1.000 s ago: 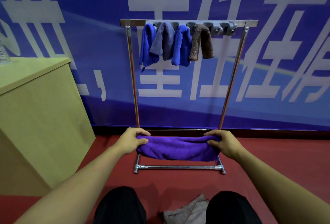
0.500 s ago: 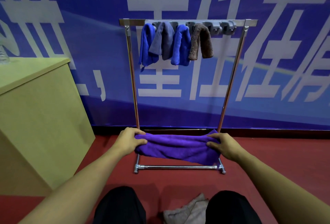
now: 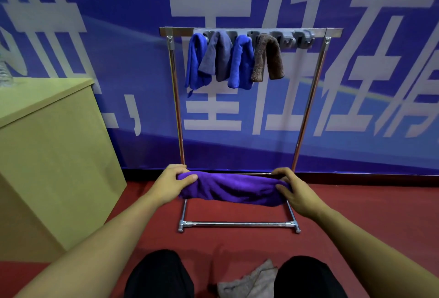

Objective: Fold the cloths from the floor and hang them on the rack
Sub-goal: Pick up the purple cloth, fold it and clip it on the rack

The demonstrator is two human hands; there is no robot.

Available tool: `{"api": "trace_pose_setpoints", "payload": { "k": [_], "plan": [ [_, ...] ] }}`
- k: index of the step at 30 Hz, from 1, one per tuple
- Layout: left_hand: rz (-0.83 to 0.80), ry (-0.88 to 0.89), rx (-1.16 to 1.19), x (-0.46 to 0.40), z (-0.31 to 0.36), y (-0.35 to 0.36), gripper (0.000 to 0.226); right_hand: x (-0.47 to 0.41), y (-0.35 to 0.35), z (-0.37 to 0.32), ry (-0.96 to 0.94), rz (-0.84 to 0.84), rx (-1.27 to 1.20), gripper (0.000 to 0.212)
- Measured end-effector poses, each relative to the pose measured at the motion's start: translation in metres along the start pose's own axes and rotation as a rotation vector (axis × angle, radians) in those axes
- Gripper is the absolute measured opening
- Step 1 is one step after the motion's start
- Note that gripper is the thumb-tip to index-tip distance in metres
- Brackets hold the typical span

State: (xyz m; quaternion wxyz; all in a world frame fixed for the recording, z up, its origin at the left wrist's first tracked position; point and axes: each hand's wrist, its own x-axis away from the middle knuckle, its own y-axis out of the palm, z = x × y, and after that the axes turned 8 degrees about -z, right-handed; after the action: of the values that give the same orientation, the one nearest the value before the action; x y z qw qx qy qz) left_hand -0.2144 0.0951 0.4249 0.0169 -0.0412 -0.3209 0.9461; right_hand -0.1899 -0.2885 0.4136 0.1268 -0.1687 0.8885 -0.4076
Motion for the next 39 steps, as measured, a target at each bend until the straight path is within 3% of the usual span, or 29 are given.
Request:
{"api": "trace_pose_setpoints", "payload": {
  "k": [6,12,15,21,24,29,32,35,39],
  "plan": [
    [-0.019,-0.008,0.1,0.002,-0.002,-0.004,0.008,-0.006,0.002,-0.003,-0.077,-0.006,0.035,0.059],
    [-0.127,0.027,-0.064,0.001,0.002,-0.005,0.052,-0.01,0.0,-0.002,-0.034,-0.042,0.029,0.061],
    [-0.165,-0.037,-0.075,-0.003,0.001,-0.002,0.06,-0.008,0.0,-0.007,-0.002,-0.06,-0.001,0.056],
    [-0.014,-0.041,0.054,-0.003,0.022,0.003,0.03,-0.002,0.002,-0.022,0.015,-0.154,-0.167,0.014],
    [0.075,-0.052,0.203,-0.004,0.032,0.002,0.033,-0.003,0.004,-0.029,0.091,-0.255,-0.331,0.028],
    [0.132,-0.024,0.743,-0.006,0.054,0.003,0.056,0.002,0.014,-0.035,0.234,-0.57,-0.663,0.06],
    [0.176,-0.035,1.037,-0.009,0.07,0.008,0.072,0.008,0.018,-0.056,0.194,-0.627,-0.888,0.055],
    [0.174,-0.049,1.131,-0.011,0.081,0.014,0.076,0.009,0.02,-0.079,0.128,-0.617,-1.064,0.056],
    [0.191,-0.097,1.157,-0.014,0.085,0.015,0.07,0.011,0.02,-0.106,0.006,-0.599,-1.016,0.037]
  ]
}}
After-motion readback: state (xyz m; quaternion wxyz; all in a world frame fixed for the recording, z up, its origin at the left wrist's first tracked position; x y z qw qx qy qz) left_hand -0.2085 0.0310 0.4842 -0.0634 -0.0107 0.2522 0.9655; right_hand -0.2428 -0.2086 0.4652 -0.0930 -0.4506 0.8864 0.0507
